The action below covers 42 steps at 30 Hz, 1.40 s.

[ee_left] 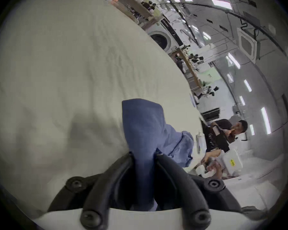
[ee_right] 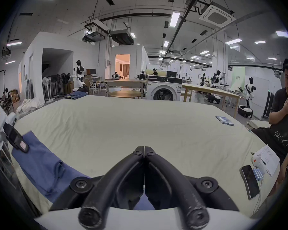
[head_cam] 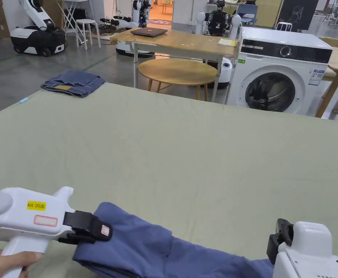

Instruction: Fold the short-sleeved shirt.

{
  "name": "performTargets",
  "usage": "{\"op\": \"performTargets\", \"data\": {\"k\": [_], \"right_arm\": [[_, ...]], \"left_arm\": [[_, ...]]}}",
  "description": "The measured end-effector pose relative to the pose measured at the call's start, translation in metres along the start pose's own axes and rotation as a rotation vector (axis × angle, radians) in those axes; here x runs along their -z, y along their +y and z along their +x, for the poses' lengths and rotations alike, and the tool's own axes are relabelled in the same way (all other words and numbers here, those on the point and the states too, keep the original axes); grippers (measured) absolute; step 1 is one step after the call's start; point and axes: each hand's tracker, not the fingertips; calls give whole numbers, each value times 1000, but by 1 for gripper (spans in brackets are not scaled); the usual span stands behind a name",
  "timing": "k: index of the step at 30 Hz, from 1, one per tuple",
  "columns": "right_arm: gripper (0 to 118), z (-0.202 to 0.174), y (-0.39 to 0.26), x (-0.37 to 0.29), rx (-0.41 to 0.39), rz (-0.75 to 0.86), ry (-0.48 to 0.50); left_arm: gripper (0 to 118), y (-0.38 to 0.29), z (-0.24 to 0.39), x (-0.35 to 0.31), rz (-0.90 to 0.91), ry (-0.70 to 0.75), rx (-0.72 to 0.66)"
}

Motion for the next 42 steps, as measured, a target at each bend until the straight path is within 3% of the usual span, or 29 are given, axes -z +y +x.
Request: {"op": "performTargets", "data": {"k": [8,12,22,30,35,40,42], "right_arm": [[0,-8,2,2,-2,7,27],[0,-10,1,2,7,4,32],[0,0,-3,-4,2,-1,12],[0,9,-7,-9,15,-12,-15],[0,14,-8,-10,18,-18,-28],[0,16,-9,-10,20,-22,-33],[0,16,-9,-10,18,-22,-33]], "left_arm": [[5,10,30,-52,54,294,60],[5,6,61,-36,21,243,100],[5,-5,160,54,-147,229,303],[5,-16,192,158,-270,252,322],[5,-29,181,209,-318,290,259],[43,-28,165,207,-310,167,144],[45,-28,166,196,-302,119,194]]}}
